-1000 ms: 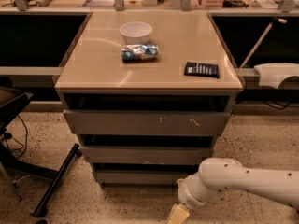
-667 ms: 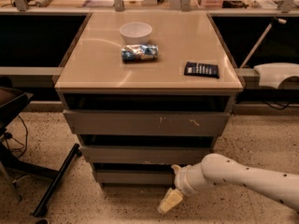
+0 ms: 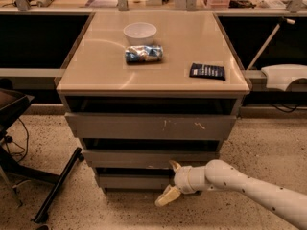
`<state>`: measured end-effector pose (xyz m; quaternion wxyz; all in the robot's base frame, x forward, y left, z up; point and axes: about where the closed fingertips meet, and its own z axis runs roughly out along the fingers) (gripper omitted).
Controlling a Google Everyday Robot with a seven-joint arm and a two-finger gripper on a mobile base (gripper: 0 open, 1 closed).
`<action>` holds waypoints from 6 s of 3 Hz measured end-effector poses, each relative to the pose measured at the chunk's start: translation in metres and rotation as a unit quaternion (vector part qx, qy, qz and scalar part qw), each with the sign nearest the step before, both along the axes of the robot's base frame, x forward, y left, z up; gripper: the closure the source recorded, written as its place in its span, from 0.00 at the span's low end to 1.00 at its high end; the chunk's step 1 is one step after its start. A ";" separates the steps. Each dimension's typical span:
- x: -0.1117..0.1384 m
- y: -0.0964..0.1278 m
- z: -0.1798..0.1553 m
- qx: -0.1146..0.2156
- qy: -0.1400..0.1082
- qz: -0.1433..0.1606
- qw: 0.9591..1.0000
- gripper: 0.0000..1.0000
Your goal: Open bottom drawer
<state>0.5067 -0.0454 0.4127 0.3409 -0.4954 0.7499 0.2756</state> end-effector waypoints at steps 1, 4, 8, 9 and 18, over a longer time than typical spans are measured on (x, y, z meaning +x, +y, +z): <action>-0.002 0.003 -0.009 0.009 0.016 0.004 1.000 0.00; 0.032 -0.013 -0.094 0.019 0.071 -0.030 0.997 0.00; 0.035 -0.007 -0.154 -0.019 0.083 -0.076 0.994 0.00; 0.015 -0.001 -0.174 -0.056 0.037 -0.082 0.994 0.00; 0.070 -0.015 -0.164 -0.025 -0.027 -0.166 0.985 0.00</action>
Offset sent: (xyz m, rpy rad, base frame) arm 0.0426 -0.0131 -0.1415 0.0514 0.2512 -0.0565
